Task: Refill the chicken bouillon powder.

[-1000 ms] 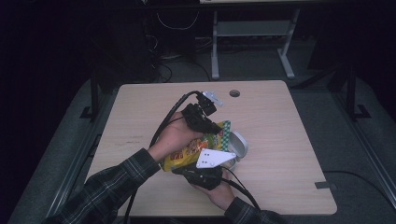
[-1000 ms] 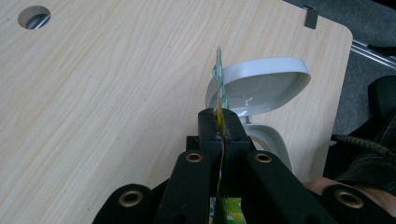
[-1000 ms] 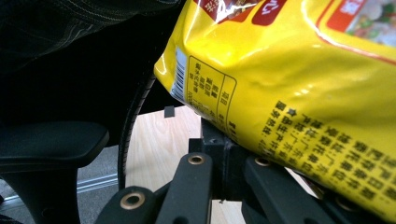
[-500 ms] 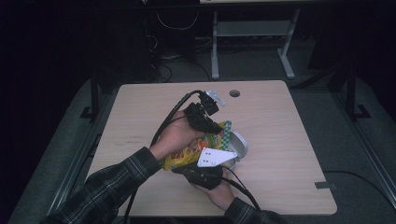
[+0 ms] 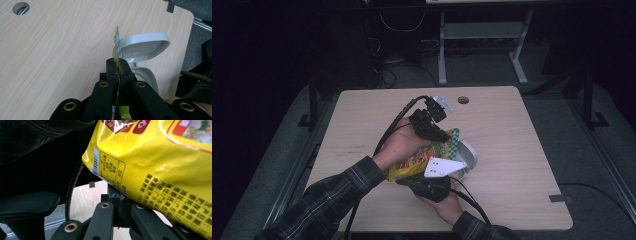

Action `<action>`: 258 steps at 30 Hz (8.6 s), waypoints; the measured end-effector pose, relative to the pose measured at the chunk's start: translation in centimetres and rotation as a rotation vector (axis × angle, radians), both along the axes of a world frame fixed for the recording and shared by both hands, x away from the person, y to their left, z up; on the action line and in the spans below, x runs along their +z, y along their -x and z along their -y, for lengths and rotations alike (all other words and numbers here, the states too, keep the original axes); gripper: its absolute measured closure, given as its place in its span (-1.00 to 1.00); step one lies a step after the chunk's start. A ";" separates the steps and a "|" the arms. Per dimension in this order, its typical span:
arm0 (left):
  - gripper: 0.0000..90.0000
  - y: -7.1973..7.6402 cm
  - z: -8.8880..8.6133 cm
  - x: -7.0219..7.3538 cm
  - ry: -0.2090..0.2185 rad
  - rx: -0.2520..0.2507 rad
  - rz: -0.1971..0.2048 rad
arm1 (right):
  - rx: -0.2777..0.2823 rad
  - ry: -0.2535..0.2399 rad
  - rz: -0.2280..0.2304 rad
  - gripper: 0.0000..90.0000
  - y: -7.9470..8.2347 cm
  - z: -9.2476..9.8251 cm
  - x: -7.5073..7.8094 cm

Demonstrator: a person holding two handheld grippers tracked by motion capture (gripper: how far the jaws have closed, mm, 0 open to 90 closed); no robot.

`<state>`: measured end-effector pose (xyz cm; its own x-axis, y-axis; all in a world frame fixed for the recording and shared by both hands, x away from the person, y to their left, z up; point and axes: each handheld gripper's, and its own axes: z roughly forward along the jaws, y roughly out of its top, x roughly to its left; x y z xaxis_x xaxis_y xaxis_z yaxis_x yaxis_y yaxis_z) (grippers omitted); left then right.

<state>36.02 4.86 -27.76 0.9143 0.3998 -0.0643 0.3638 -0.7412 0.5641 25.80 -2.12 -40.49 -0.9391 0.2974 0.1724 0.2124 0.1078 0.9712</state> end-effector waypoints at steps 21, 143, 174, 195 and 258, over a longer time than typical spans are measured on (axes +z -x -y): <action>1.00 0.1 0.0 0.2 0.008 0.003 0.001 | -0.001 0.003 0.015 1.00 0.0 0.1 0.1; 1.00 0.0 0.9 0.9 -0.017 0.011 0.022 | 0.000 -0.045 0.001 1.00 -0.3 0.4 0.6; 1.00 0.1 0.9 0.8 -0.015 0.010 0.014 | 0.000 -0.047 -0.001 1.00 -0.2 0.4 0.6; 1.00 0.1 1.0 0.8 -0.017 0.008 0.019 | -0.001 -0.048 -0.002 1.00 -0.2 0.4 0.6; 1.00 0.2 1.4 1.0 -0.032 0.003 0.022 | -0.002 -0.070 -0.007 1.00 -0.2 0.5 0.7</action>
